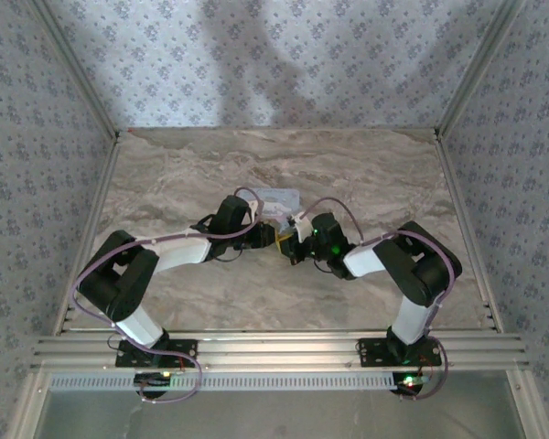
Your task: Unlock a padlock with a key
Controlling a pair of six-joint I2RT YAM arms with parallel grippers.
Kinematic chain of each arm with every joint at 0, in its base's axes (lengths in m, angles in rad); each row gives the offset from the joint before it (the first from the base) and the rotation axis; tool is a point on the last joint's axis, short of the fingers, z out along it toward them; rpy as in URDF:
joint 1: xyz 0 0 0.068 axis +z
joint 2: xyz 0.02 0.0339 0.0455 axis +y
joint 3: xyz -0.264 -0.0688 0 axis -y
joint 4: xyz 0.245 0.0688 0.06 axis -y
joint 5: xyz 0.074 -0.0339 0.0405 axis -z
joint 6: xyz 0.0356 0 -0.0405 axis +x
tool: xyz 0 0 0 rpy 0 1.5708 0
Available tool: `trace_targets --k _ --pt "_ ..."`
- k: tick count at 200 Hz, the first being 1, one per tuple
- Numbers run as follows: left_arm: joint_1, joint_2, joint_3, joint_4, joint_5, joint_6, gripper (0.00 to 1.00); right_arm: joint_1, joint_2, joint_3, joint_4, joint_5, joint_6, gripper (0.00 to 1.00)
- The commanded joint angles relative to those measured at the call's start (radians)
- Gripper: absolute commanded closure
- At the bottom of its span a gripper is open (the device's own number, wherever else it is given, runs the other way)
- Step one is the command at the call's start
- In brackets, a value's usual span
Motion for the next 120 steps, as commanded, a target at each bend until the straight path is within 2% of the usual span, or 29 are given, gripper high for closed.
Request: trace_targets --k 1,83,120 --pt "-0.023 0.017 0.009 -0.023 0.086 0.02 0.78 -0.003 -0.021 0.076 0.137 0.0 -0.007 1.0" --pt "-0.023 0.054 0.011 0.004 0.091 0.009 0.77 0.016 0.033 -0.013 0.175 0.049 0.03 1.0" --pt "-0.02 0.076 0.011 0.017 0.086 0.003 0.74 0.037 0.067 -0.034 0.188 0.086 0.05 1.0"
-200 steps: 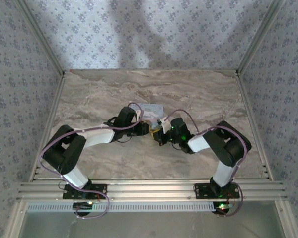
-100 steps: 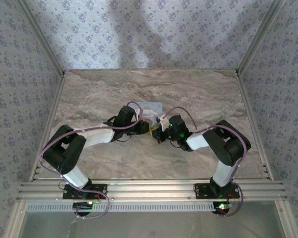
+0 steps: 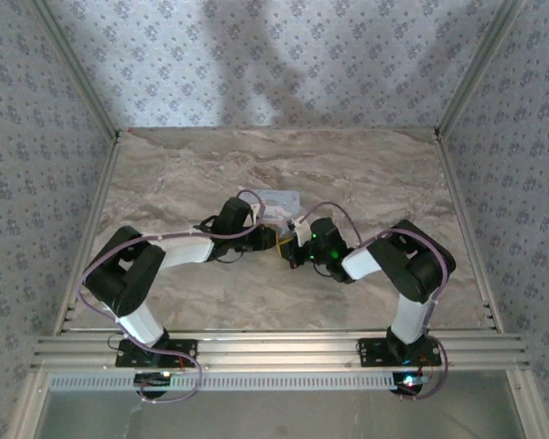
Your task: Unlock a padlock with a key
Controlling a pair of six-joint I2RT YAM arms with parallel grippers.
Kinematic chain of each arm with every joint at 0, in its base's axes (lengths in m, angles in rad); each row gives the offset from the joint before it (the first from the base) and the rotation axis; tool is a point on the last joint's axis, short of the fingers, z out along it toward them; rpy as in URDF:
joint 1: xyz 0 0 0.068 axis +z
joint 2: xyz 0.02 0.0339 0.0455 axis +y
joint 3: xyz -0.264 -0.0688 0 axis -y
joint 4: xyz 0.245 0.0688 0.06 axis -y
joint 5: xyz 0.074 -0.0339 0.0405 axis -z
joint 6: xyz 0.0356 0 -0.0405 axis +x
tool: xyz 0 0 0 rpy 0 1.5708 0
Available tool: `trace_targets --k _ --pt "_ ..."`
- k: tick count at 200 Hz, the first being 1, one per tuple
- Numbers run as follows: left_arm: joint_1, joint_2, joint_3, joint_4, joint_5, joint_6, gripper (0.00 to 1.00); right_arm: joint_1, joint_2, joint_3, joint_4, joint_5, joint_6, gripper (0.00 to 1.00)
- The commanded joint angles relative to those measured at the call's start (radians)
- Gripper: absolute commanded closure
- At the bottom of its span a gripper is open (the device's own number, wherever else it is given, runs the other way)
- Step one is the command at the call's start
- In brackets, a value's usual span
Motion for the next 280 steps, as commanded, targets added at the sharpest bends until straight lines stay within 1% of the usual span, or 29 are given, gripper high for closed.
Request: trace_targets --k 1,43,68,93,129,154,180,216,240,273,280 --pt "-0.02 0.023 0.01 0.008 0.065 0.004 0.74 0.014 0.018 -0.001 0.125 0.039 0.03 1.0" --pt "-0.012 -0.019 -0.013 -0.001 0.036 0.007 0.67 0.027 0.04 -0.032 0.14 0.07 0.066 1.0" --pt "-0.002 -0.065 -0.033 -0.015 0.02 0.008 0.55 0.039 0.07 -0.033 0.158 0.072 0.088 1.0" --pt "0.006 -0.119 -0.058 -0.025 -0.001 0.005 0.53 0.051 0.088 -0.025 0.16 0.073 0.101 1.0" --pt "0.038 -0.221 -0.104 -0.053 -0.031 0.006 0.46 0.063 0.075 -0.027 0.142 0.083 0.104 1.0" --pt "0.072 -0.28 -0.15 -0.041 -0.031 -0.025 0.41 0.079 0.06 -0.027 0.129 0.084 0.117 1.0" --pt "0.098 -0.324 -0.208 0.014 -0.011 -0.076 0.39 0.094 0.033 -0.03 0.117 0.08 0.149 1.0" --pt "0.122 -0.348 -0.294 0.145 0.026 -0.18 0.38 0.122 -0.002 -0.014 0.064 0.08 0.231 1.0" --pt "0.122 -0.32 -0.328 0.235 0.052 -0.243 0.39 0.135 -0.004 -0.005 0.05 0.078 0.293 1.0" --pt "0.123 -0.24 -0.359 0.369 0.086 -0.326 0.42 0.14 -0.004 0.015 0.03 0.056 0.362 1.0" --pt "0.122 -0.224 -0.361 0.389 0.088 -0.337 0.43 0.141 -0.003 0.02 0.023 0.053 0.395 1.0"
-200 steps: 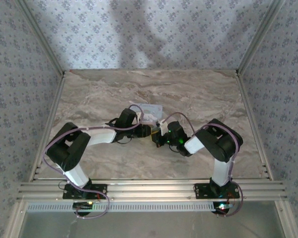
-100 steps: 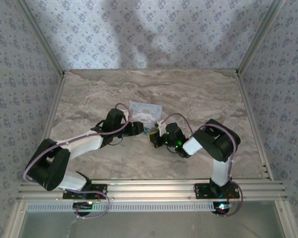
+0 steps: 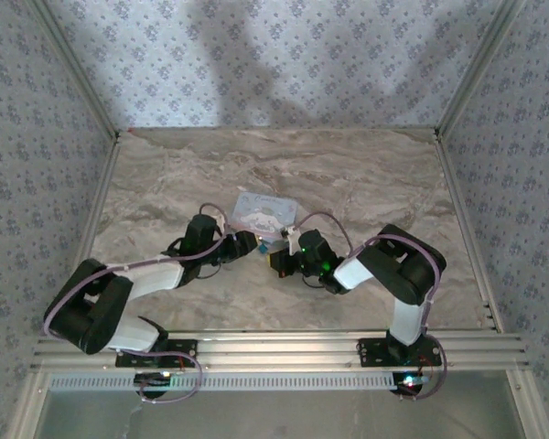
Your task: Unlock a padlock with a key
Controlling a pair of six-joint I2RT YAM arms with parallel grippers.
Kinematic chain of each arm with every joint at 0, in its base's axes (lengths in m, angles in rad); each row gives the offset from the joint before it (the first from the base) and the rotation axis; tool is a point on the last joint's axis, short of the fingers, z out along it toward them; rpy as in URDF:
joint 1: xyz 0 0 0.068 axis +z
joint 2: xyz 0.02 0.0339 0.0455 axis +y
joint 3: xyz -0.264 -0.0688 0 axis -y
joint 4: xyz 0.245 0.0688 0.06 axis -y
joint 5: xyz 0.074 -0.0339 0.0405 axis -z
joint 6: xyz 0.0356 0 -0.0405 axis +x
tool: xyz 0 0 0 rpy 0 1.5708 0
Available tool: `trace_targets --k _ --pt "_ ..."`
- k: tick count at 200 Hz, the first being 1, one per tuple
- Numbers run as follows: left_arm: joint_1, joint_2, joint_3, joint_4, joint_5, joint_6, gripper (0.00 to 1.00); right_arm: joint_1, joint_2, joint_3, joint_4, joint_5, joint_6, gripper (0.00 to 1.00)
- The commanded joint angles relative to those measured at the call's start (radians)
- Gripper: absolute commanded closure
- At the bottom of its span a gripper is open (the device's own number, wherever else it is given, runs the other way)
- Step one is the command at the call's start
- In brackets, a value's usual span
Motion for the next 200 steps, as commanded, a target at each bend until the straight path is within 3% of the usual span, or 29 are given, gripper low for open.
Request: trace_targets --k 1,200 --pt "0.003 0.052 -0.024 0.147 0.043 -0.082 0.43 0.009 -0.023 0.034 -0.031 -0.025 0.098 1.0" --pt "-0.024 0.221 -0.009 0.296 0.038 -0.174 0.58 0.042 -0.035 0.099 -0.069 -0.076 0.319 1.0"
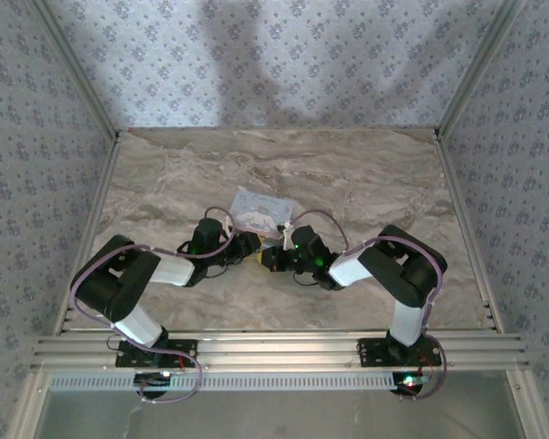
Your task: Unlock a padlock with a key
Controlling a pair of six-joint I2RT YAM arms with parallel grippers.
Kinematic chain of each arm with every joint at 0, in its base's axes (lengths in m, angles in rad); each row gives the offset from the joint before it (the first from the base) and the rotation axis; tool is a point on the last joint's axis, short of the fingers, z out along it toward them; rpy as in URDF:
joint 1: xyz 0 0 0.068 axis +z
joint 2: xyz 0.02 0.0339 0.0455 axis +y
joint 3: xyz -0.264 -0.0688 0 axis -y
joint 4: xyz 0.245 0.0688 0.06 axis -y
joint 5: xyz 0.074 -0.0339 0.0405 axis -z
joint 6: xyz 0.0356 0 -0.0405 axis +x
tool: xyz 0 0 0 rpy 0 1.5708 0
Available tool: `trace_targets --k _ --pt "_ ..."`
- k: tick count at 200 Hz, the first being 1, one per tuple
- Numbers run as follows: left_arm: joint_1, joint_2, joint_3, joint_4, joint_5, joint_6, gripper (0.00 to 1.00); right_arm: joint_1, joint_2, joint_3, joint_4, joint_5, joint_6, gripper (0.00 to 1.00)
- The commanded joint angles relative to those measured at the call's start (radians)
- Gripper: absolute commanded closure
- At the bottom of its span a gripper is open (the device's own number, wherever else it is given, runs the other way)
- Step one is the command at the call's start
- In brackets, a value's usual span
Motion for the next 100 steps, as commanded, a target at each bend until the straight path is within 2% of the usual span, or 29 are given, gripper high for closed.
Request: trace_targets --k 1,75,100 --pt "-0.009 0.019 0.01 0.022 0.012 -0.019 0.58 0.011 -0.019 0.028 -0.006 -0.03 0.049 1.0" --pt "-0.016 0.022 0.017 0.02 0.002 -0.029 0.76 0.004 -0.02 0.022 0.013 -0.042 0.083 1.0" --pt "-0.016 0.022 0.018 0.014 -0.003 -0.03 0.82 -0.001 -0.022 0.014 0.011 -0.04 0.084 0.93"
